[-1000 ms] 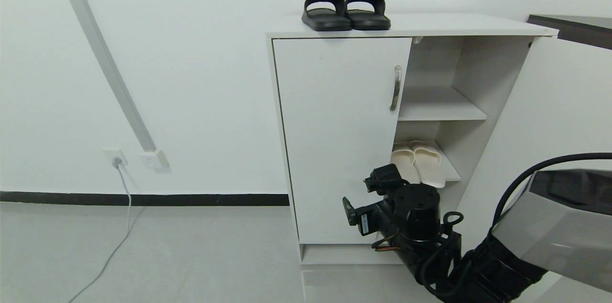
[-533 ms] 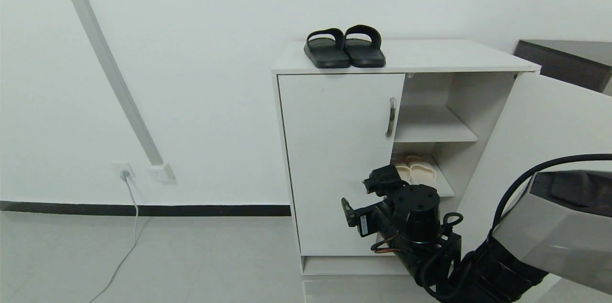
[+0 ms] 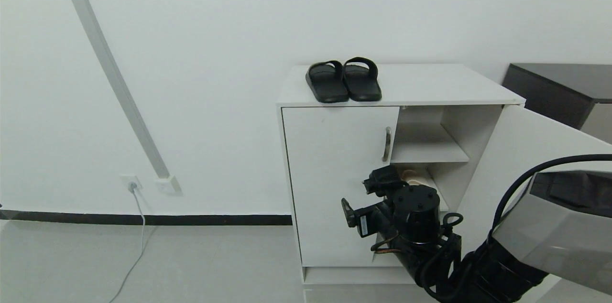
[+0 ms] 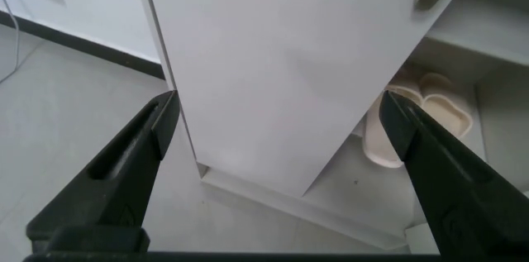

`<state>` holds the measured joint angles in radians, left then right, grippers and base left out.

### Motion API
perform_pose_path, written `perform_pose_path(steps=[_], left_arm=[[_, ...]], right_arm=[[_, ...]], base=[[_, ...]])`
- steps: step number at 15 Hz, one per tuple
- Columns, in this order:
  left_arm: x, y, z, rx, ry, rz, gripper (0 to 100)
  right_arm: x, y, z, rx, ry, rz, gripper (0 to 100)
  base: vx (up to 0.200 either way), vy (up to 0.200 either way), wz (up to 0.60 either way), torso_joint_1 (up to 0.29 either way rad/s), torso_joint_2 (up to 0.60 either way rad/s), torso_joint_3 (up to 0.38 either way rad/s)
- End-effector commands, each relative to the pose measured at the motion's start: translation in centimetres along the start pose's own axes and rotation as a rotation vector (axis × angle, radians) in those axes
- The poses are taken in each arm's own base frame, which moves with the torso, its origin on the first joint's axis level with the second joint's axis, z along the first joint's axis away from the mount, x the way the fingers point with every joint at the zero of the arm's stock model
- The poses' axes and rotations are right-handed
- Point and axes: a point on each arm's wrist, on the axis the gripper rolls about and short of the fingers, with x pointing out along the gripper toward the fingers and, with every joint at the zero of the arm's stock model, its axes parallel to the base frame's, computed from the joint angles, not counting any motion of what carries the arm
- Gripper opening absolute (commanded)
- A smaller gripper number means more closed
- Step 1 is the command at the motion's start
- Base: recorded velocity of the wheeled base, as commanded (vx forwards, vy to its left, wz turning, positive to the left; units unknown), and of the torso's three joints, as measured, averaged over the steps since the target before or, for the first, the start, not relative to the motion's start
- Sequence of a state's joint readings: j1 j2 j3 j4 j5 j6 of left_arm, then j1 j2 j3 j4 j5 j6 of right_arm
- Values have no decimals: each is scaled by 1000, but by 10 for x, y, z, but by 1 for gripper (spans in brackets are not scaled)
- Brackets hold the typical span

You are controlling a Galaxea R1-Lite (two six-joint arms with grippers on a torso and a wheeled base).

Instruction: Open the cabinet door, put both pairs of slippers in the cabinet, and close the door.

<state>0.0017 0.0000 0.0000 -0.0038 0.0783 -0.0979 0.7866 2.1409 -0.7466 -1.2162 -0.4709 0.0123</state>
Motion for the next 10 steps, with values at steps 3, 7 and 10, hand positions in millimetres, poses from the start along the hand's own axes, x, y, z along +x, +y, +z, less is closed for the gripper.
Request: perform_pose_path(steps=[3, 7, 10], left_arm=[[0, 0, 0, 0, -1, 1, 0], [0, 0, 0, 0, -1, 1, 0], [0, 0, 0, 0, -1, 1, 0]], right_arm=[[-1, 0, -1, -2, 2, 2, 100], [1, 2, -3, -5, 5, 5, 100], [2, 4, -3, -6, 4, 6, 100]], base=[[0, 0, 0, 196, -509, -313], [0, 0, 0, 212, -524, -315], [0, 0, 0, 235, -543, -321]])
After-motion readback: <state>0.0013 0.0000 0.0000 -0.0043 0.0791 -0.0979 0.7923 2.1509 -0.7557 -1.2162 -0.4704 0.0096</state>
